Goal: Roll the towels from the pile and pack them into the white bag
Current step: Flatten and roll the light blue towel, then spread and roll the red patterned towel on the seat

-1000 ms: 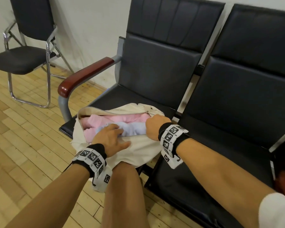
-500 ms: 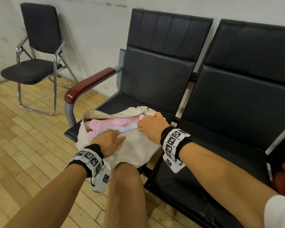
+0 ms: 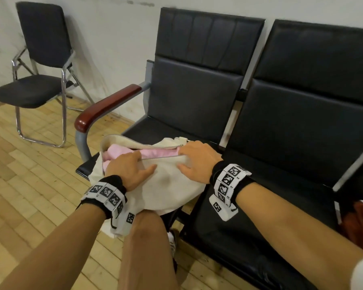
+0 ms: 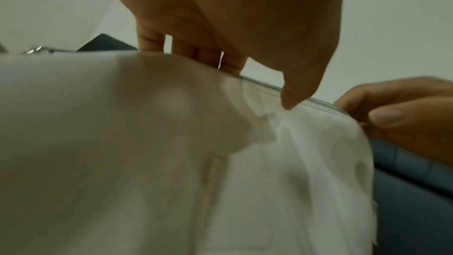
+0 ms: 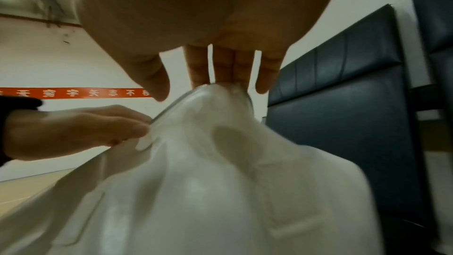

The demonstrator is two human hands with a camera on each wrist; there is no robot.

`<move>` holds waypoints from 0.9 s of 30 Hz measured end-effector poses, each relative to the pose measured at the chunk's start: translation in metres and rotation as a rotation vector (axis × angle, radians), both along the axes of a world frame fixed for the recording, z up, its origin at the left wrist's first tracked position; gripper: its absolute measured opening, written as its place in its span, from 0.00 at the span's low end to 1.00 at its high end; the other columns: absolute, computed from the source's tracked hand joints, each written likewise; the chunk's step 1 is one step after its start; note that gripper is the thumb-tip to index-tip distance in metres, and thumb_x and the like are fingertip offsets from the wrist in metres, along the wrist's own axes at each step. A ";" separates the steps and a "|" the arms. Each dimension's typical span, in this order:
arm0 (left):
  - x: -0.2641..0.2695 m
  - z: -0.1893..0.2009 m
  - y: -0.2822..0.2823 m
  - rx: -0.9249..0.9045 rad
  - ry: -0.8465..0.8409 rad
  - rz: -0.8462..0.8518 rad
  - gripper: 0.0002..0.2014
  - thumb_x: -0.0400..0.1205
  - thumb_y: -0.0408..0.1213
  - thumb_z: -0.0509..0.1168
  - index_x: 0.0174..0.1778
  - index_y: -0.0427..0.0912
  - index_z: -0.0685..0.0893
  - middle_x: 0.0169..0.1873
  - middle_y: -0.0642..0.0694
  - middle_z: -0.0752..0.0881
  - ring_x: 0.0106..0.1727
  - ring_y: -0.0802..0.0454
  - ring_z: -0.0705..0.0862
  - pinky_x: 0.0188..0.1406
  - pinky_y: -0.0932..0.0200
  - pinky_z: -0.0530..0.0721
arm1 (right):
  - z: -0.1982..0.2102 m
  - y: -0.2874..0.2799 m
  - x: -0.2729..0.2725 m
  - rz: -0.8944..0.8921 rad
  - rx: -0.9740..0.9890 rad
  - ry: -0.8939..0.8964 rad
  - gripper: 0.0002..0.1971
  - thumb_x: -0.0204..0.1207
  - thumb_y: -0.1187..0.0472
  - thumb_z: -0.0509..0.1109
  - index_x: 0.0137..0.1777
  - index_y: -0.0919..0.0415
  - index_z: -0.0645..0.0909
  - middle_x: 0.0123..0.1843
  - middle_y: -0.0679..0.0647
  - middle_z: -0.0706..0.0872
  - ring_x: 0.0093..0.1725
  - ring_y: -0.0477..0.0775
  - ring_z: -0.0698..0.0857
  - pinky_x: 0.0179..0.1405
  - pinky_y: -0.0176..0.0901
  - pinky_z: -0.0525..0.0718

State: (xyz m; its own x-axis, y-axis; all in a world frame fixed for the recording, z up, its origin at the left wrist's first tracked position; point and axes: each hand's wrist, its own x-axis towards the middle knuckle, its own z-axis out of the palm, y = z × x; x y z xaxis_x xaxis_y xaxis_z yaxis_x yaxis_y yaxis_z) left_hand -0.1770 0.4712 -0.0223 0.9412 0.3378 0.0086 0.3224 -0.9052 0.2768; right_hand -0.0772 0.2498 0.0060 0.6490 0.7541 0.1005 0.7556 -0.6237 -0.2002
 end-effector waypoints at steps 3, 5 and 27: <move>0.004 -0.012 -0.008 0.067 -0.090 -0.060 0.24 0.77 0.64 0.64 0.59 0.49 0.79 0.56 0.48 0.83 0.59 0.44 0.81 0.58 0.43 0.78 | -0.014 -0.011 0.015 -0.087 0.050 0.108 0.27 0.76 0.45 0.67 0.74 0.49 0.74 0.72 0.51 0.76 0.71 0.56 0.73 0.71 0.57 0.74; 0.011 -0.009 -0.019 0.054 -0.157 -0.091 0.26 0.78 0.60 0.65 0.66 0.48 0.78 0.60 0.47 0.82 0.63 0.42 0.79 0.62 0.43 0.76 | -0.019 -0.017 0.019 -0.096 0.046 0.136 0.28 0.75 0.44 0.67 0.75 0.48 0.72 0.73 0.51 0.75 0.72 0.56 0.73 0.71 0.56 0.75; 0.116 0.011 -0.335 -0.252 -0.196 -0.600 0.26 0.79 0.53 0.68 0.73 0.51 0.73 0.66 0.46 0.79 0.67 0.43 0.77 0.63 0.40 0.79 | -0.007 -0.306 -0.018 -0.656 0.166 0.138 0.29 0.78 0.48 0.69 0.79 0.50 0.69 0.75 0.48 0.71 0.68 0.54 0.79 0.64 0.54 0.82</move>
